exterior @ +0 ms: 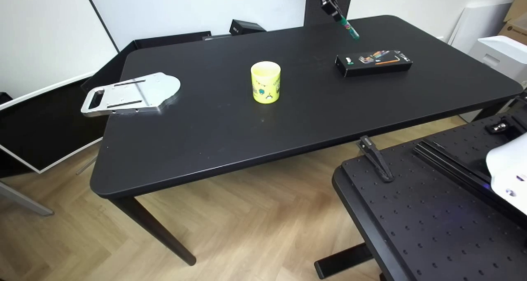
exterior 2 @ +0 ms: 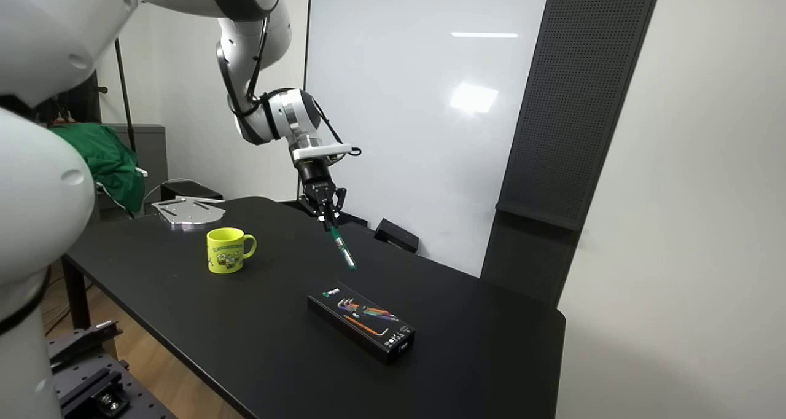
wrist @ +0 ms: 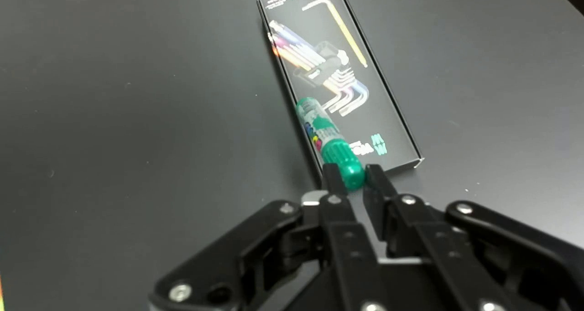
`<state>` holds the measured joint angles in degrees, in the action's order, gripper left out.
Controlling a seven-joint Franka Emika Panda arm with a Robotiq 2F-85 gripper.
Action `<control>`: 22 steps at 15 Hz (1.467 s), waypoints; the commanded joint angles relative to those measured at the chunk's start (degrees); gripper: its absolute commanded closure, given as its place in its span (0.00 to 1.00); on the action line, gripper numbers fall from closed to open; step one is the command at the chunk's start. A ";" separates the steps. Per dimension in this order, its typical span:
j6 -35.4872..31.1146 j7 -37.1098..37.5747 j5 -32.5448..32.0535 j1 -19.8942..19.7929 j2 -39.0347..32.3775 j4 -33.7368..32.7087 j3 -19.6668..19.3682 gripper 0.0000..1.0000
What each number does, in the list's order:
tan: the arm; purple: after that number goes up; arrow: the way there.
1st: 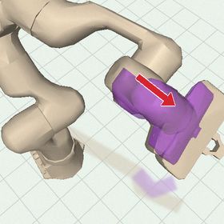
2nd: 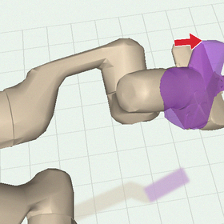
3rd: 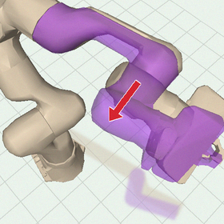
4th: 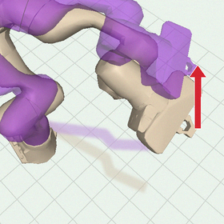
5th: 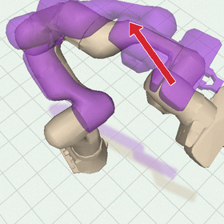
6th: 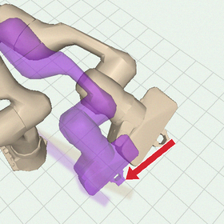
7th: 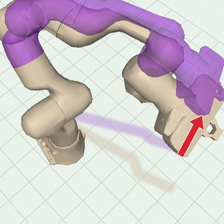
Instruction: Remove the marker from the cup and place it on the box
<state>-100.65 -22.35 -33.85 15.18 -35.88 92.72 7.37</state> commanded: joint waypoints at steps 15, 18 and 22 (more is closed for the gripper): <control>-5.85 4.67 -0.13 -5.21 5.35 13.69 -1.83 0.96; -5.98 5.39 0.02 -5.45 5.55 14.88 -1.95 0.58; -6.49 5.59 0.17 -5.54 5.54 15.47 -1.75 0.38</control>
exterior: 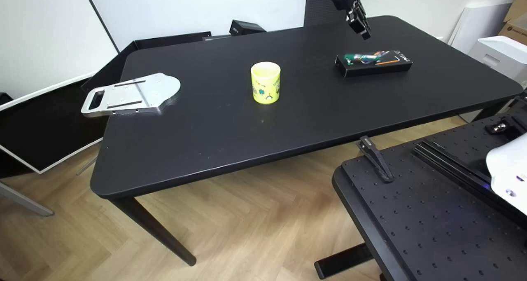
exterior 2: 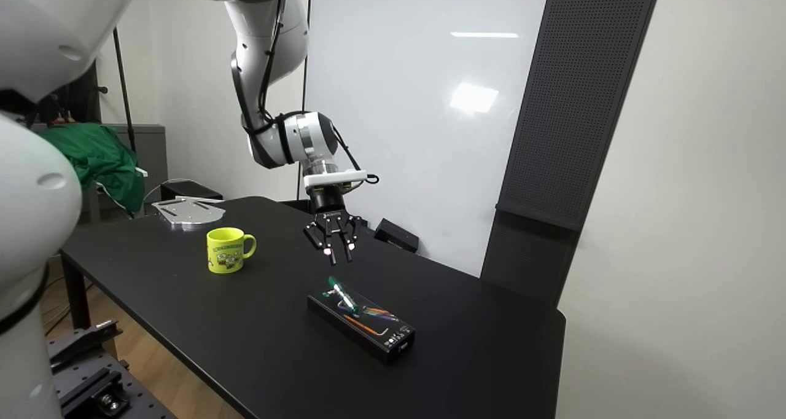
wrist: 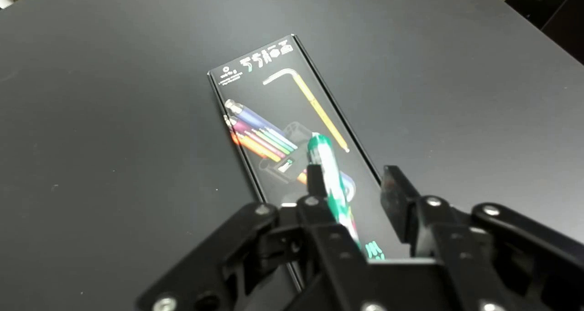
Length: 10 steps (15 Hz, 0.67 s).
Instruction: Remove the marker from the cup and place it on the box
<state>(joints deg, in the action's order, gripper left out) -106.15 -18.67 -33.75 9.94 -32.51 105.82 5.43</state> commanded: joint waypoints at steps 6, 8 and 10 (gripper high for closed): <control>-1.36 1.38 0.77 0.79 4.74 2.76 1.98 0.01; -1.34 0.17 1.71 1.29 7.11 2.82 3.43 0.00; -0.62 -0.09 0.87 1.46 3.73 0.26 2.77 0.00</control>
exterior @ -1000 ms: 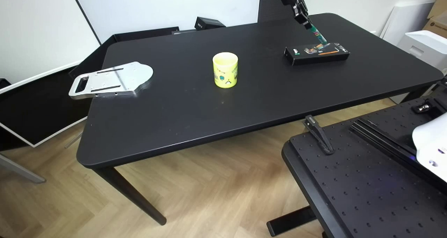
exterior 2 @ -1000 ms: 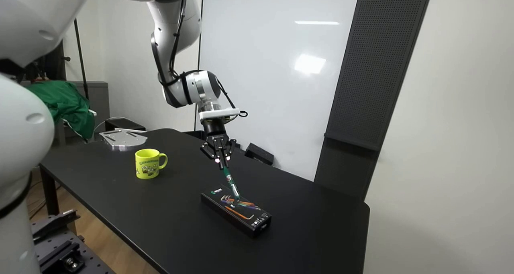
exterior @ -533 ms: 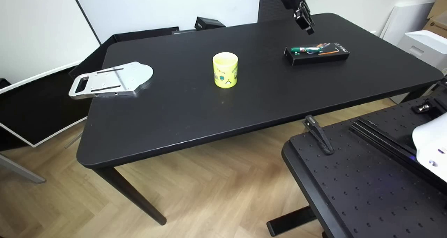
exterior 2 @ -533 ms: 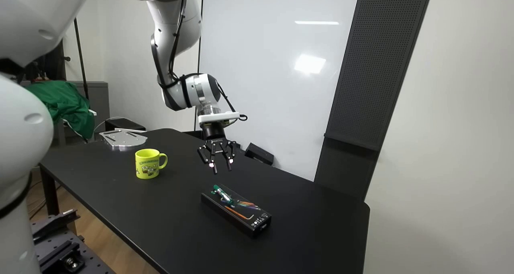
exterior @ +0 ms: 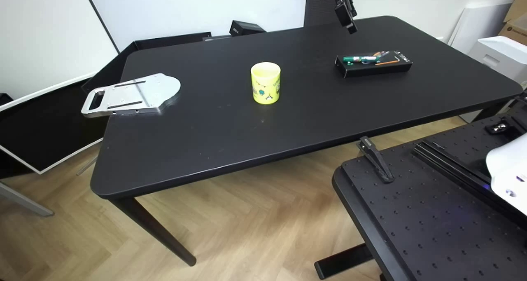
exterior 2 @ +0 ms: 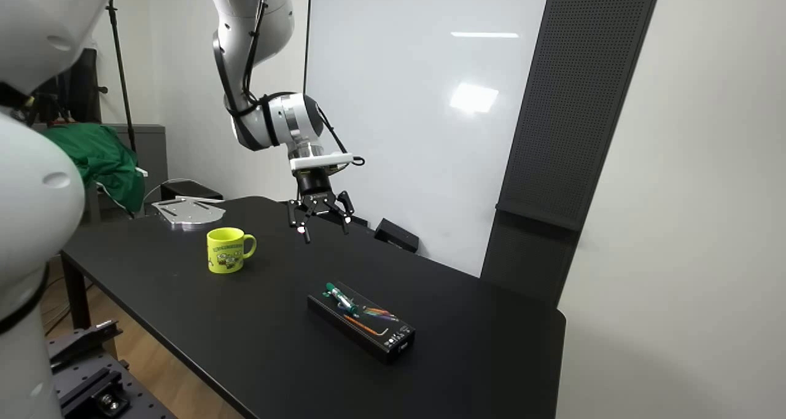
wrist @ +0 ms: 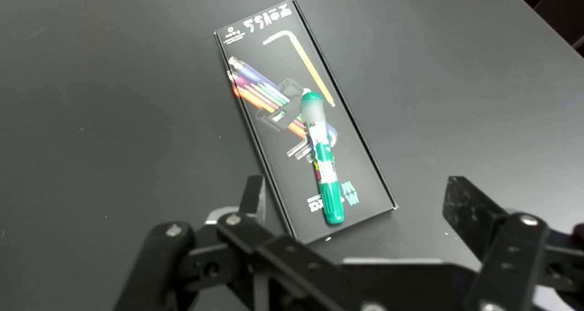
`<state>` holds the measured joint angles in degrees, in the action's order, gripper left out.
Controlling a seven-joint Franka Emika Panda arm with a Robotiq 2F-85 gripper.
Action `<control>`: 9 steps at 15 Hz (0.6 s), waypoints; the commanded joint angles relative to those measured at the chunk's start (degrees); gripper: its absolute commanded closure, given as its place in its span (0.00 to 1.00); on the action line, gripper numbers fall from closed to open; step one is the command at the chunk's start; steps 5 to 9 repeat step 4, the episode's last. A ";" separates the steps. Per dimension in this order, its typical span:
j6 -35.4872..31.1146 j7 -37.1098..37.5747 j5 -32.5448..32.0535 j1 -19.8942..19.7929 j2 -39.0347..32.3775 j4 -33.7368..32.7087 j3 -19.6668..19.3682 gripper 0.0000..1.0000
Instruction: Remove the marker from the cup and place it on the box
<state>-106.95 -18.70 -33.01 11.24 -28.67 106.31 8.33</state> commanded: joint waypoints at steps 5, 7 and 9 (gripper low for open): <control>0.09 -0.12 0.09 0.13 -1.02 -0.19 -0.41 0.00; 0.09 -0.12 0.09 0.13 -1.02 -0.19 -0.41 0.00; 0.09 -0.12 0.09 0.13 -1.02 -0.19 -0.41 0.00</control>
